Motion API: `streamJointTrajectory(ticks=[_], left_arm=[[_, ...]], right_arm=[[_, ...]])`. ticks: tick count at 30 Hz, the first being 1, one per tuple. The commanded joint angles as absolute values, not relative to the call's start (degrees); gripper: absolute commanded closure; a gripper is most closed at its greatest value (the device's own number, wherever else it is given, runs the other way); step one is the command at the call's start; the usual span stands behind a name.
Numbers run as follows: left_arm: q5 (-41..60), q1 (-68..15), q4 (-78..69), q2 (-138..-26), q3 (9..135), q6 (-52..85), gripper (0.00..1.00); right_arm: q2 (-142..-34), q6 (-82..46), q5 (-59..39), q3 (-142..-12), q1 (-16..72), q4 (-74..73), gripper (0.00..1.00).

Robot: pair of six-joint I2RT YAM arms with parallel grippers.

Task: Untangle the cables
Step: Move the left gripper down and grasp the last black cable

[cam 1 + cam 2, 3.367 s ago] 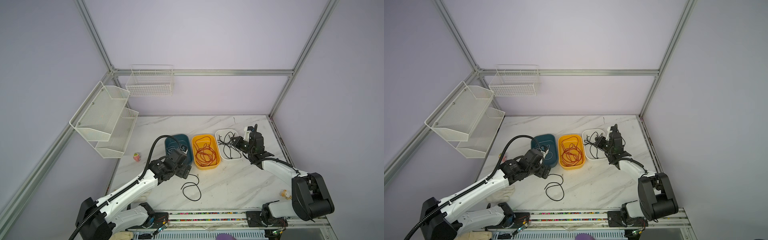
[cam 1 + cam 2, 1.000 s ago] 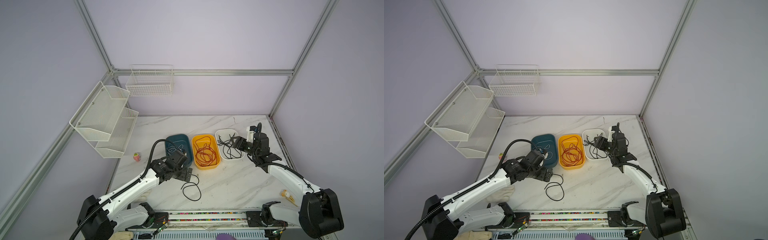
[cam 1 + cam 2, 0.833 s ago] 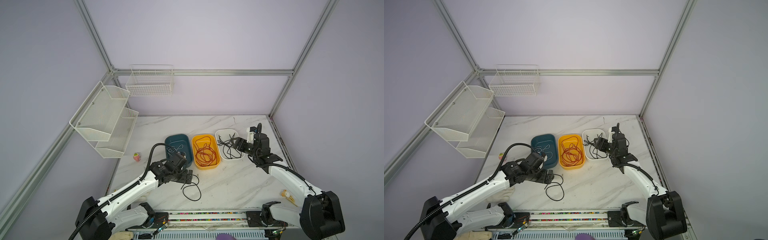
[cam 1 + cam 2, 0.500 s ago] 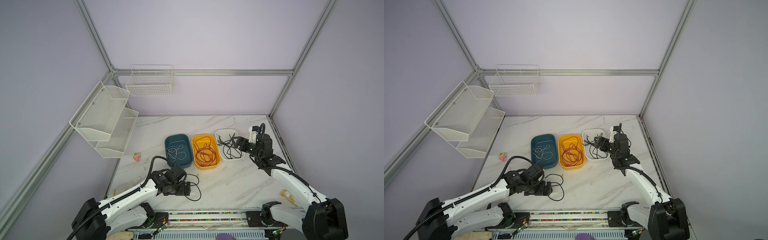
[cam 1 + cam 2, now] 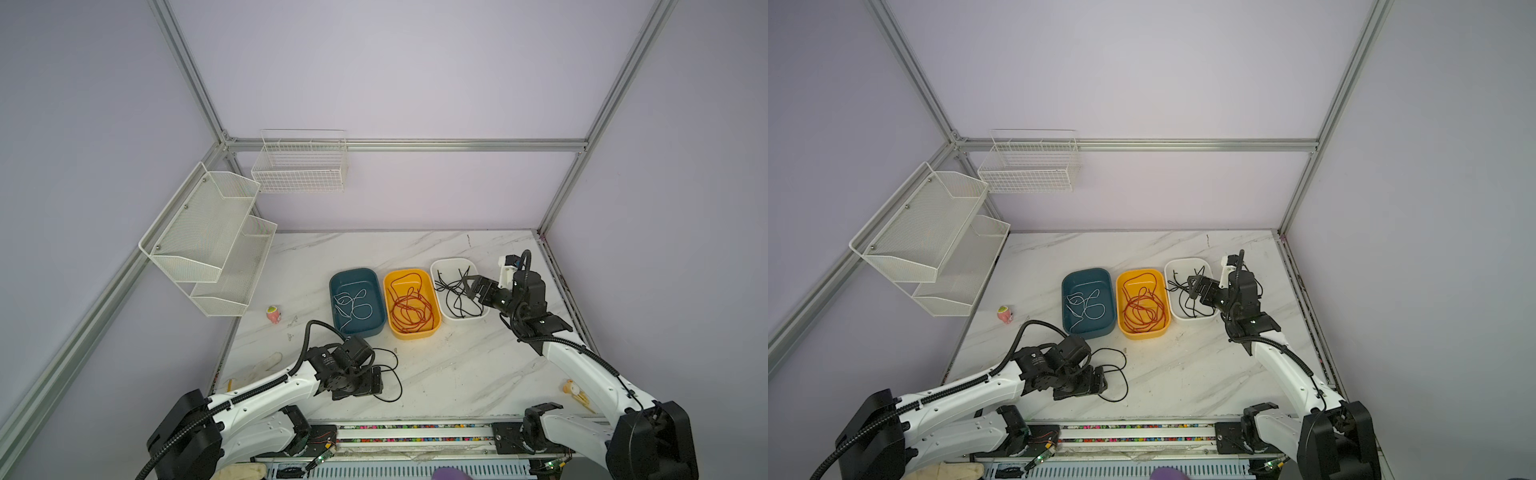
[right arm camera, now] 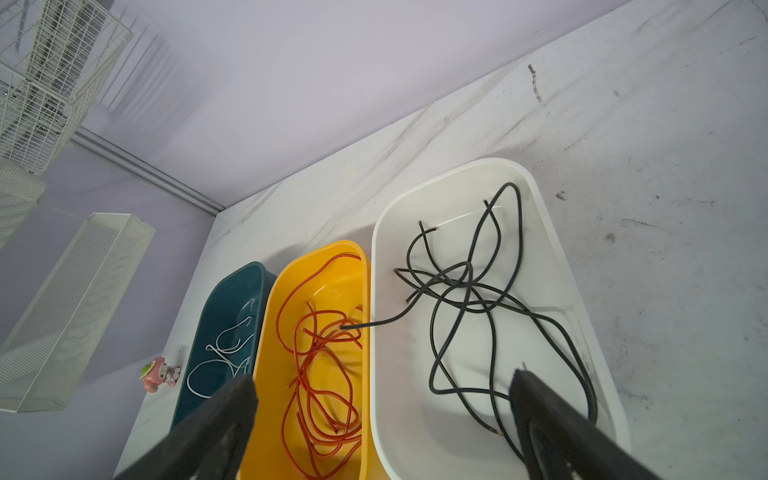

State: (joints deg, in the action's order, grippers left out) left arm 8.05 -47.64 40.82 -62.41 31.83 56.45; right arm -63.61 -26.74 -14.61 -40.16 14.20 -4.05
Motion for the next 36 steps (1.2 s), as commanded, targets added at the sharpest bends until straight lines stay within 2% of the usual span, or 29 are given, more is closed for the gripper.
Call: streamJointTrajectory(ticks=[1, 10, 17, 23, 26, 28, 36], left_arm=[[9.0, -47.9, 37.2, -63.5, 30.2, 57.2, 0.12], [9.5, -48.1, 35.7, -68.2, 30.5, 56.2, 0.43], [8.5, -48.0, 35.2, -70.9, 30.8, 55.0, 0.72], [8.1, -48.0, 35.1, -72.1, 30.6, 54.2, 0.87], [7.9, -48.1, 35.1, -71.7, 30.4, 54.1, 0.93], [7.7, -48.0, 35.4, -71.5, 30.4, 54.0, 1.0], [8.0, -48.0, 39.2, -66.1, 31.6, 54.1, 1.0]], right_arm=[[-62.0, -27.3, -14.9, -39.3, 14.4, -5.7, 0.02], [-61.0, -27.4, -15.6, -38.7, 14.4, -6.6, 0.02], [-60.7, -27.6, -16.0, -38.3, 14.4, -7.0, 0.02], [-60.5, -27.7, -16.0, -38.3, 14.4, -7.0, 0.02], [-60.5, -27.9, -16.0, -38.3, 14.4, -7.2, 0.02], [-60.5, -27.9, -16.0, -38.3, 14.4, -7.2, 0.02], [-60.3, -28.0, -15.9, -38.3, 14.5, -6.9, 0.02]])
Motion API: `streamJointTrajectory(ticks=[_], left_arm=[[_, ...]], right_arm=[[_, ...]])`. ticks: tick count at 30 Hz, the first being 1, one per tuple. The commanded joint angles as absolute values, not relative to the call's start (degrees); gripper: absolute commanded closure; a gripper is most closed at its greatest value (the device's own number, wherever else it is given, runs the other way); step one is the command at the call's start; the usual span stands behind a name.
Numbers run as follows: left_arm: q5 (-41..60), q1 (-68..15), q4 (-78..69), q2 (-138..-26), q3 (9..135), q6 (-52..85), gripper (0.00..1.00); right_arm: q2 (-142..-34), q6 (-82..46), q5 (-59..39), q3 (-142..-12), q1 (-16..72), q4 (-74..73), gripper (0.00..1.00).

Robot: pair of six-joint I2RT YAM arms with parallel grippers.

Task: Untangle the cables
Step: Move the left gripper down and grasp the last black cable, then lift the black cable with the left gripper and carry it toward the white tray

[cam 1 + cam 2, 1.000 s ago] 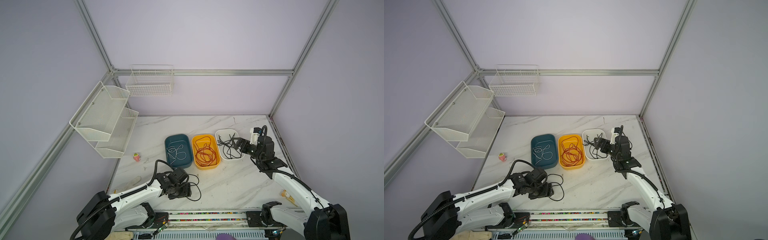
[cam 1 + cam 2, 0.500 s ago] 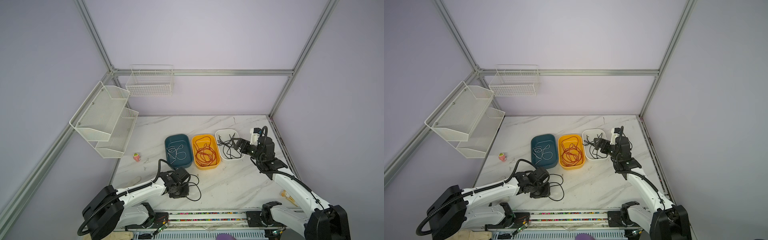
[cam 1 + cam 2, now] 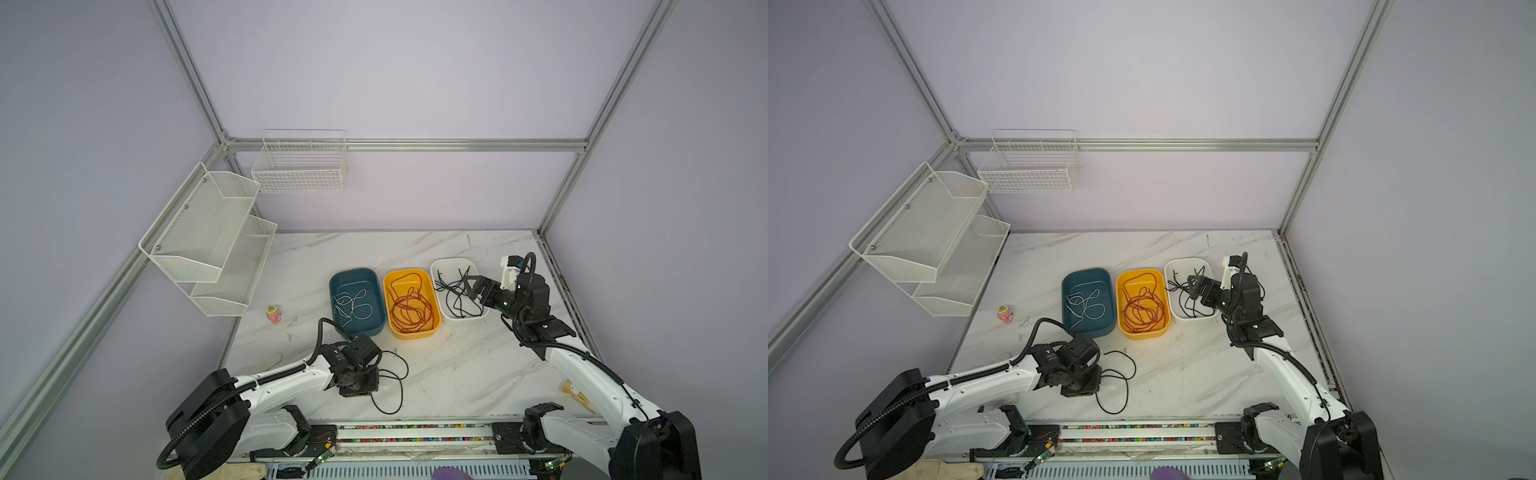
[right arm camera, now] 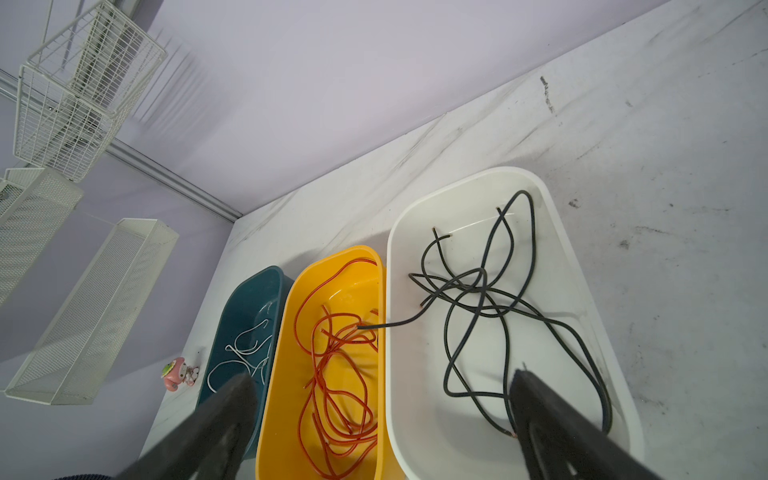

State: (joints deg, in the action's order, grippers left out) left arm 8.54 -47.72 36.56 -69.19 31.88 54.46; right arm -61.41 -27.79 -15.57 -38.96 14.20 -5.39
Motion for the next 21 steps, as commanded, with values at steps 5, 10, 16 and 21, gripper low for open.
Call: streamJointTrajectory(ticks=[5, 10, 16, 21], left_arm=[[7.5, -48.0, 43.6, -59.3, 35.4, 51.6, 1.0], [6.7, -48.0, 47.2, -56.5, 41.1, 48.4, 1.0], [4.1, -47.9, 52.6, -57.5, 50.2, 43.6, 1.0], [1.8, -48.0, 55.8, -58.6, 57.5, 40.1, 1.0]], right_arm=[[-60.1, -28.1, -15.6, -38.0, 14.5, -6.9, 0.02], [-59.3, -28.2, -15.3, -38.6, 14.5, -6.1, 0.02], [-57.0, -27.9, -14.3, -39.6, 14.4, -4.1, 0.02], [-54.5, -27.7, -13.3, -40.7, 14.5, -1.7, 0.02]])
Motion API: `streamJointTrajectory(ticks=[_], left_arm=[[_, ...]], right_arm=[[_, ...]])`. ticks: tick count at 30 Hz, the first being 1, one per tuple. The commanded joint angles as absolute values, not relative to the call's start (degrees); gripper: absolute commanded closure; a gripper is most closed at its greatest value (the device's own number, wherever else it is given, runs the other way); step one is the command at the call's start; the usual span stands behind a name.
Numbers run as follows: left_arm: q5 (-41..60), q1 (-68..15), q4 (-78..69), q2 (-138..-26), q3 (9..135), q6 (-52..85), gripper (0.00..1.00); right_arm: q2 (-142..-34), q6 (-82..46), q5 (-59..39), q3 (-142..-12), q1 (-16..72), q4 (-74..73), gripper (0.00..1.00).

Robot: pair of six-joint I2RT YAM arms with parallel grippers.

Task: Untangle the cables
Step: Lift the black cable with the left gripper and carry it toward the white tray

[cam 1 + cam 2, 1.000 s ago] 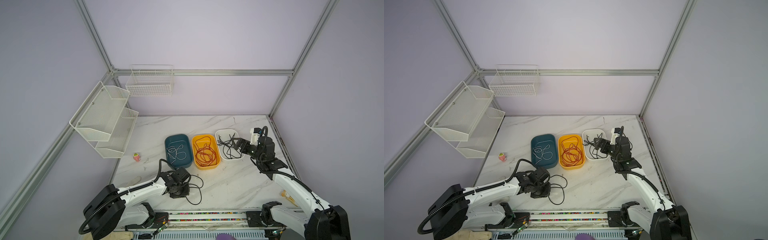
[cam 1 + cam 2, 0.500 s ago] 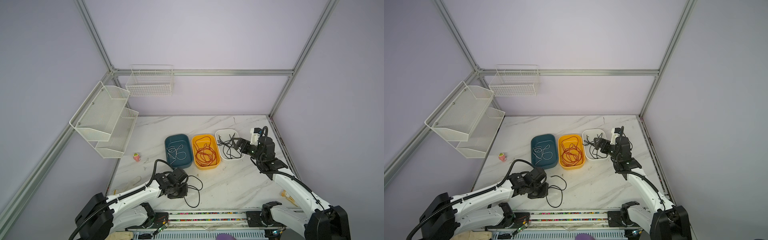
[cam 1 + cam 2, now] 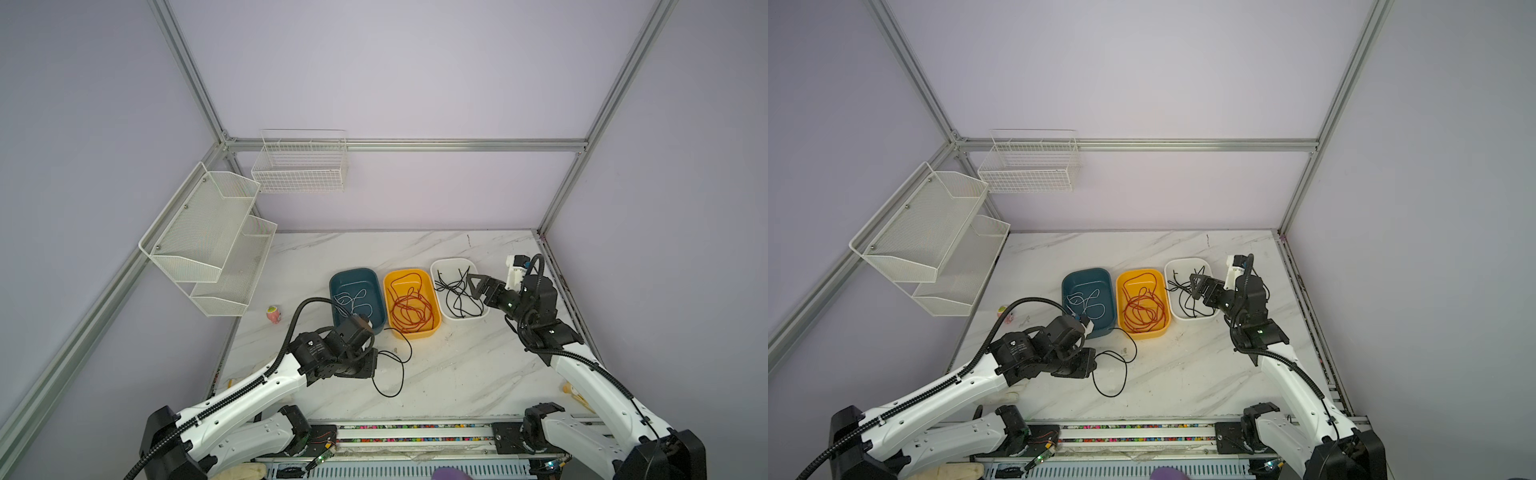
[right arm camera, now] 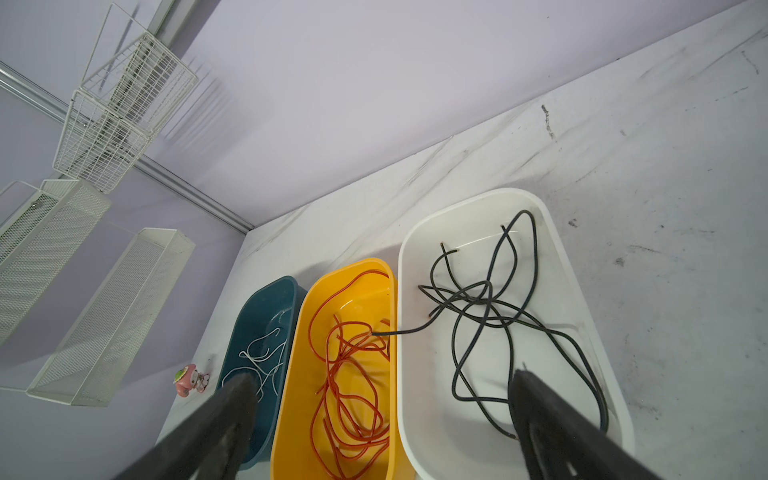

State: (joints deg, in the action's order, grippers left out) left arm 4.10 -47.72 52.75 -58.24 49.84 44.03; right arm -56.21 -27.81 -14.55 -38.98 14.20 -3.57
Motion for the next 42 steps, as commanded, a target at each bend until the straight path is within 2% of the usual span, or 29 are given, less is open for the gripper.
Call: streamJointTrajectory(ticks=[1, 9, 17, 32, 42], left_arm=[[1.3, -48.0, 56.2, -58.9, 59.0, 39.3, 1.0], [-2.7, -48.1, 58.8, -64.1, 72.2, 32.5, 1.0], [-4.0, -48.0, 55.9, -72.1, 84.3, 27.5, 1.0], [0.0, -48.0, 49.3, -89.5, 100.9, 23.4, 1.0], [1.3, -48.0, 47.1, -99.2, 107.7, 20.5, 1.0]], right_arm=[[-53.7, -27.9, -13.1, -40.9, 14.5, -1.1, 0.02], [-45.7, -32.5, -12.0, -39.4, 14.5, 0.3, 0.02], [-41.0, -31.7, -11.4, -44.3, 14.5, 8.7, 0.02], [-29.4, -24.0, 2.9, -54.5, 14.5, 26.2, 0.02], [-25.4, -20.7, 7.1, -52.7, 14.5, 30.1, 0.02]])
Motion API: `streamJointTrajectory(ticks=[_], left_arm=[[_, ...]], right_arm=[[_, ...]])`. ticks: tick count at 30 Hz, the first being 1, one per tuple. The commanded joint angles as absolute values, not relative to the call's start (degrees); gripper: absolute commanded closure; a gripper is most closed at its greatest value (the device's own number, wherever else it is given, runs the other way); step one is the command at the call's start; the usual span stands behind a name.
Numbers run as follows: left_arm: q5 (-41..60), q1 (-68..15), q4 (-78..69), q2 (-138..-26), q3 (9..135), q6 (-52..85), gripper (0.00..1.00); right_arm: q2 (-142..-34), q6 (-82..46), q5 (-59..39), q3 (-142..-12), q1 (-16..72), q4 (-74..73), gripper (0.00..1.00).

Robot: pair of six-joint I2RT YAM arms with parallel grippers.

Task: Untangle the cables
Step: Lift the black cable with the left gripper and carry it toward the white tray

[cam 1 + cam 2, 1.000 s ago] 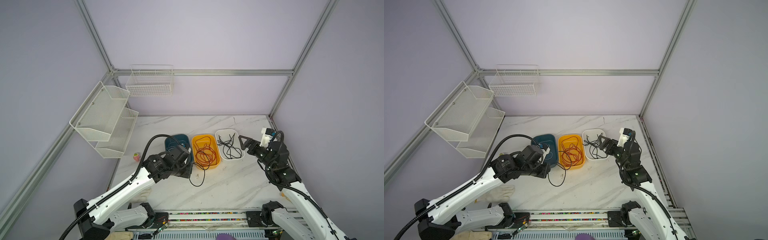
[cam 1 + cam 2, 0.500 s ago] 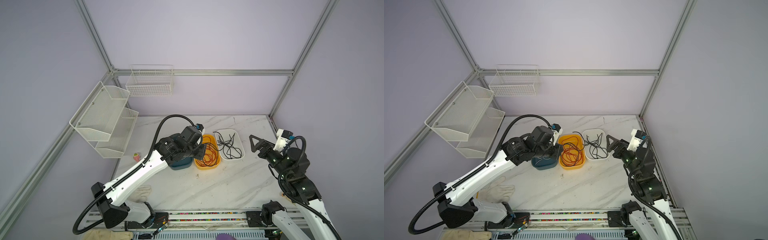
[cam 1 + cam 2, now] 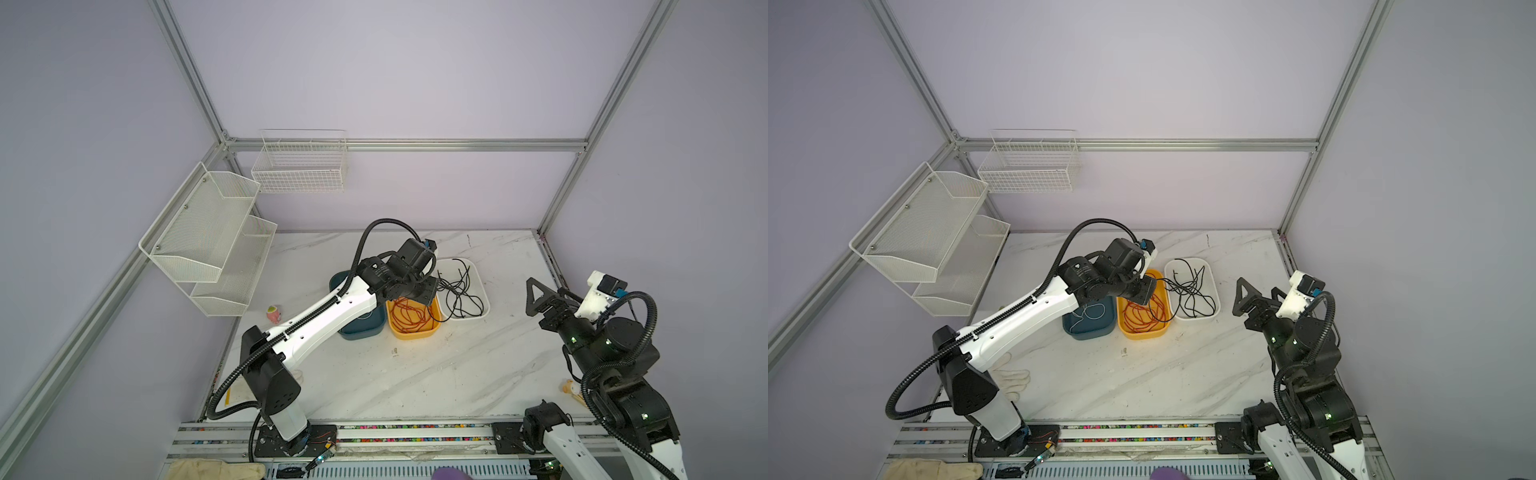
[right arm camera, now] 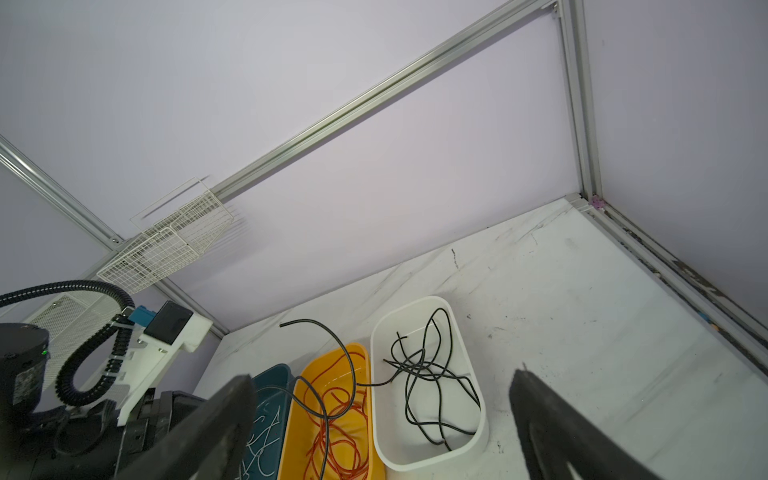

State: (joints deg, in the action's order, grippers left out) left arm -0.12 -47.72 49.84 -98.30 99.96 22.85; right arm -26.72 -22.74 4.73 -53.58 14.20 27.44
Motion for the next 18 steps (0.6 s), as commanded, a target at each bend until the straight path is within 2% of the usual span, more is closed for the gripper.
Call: streamJointTrajectory(ticks=[1, 18], left_arm=[[1.4, -48.0, 47.1, -100.0, 108.4, 20.3, 1.0], [1.4, -48.1, 43.9, -110.7, 112.7, 17.7, 1.0]], right_arm=[[-25.1, -20.7, 7.3, -52.5, 14.4, 30.2, 0.02], [-17.3, -20.4, 13.3, -49.3, 14.5, 28.8, 0.02]])
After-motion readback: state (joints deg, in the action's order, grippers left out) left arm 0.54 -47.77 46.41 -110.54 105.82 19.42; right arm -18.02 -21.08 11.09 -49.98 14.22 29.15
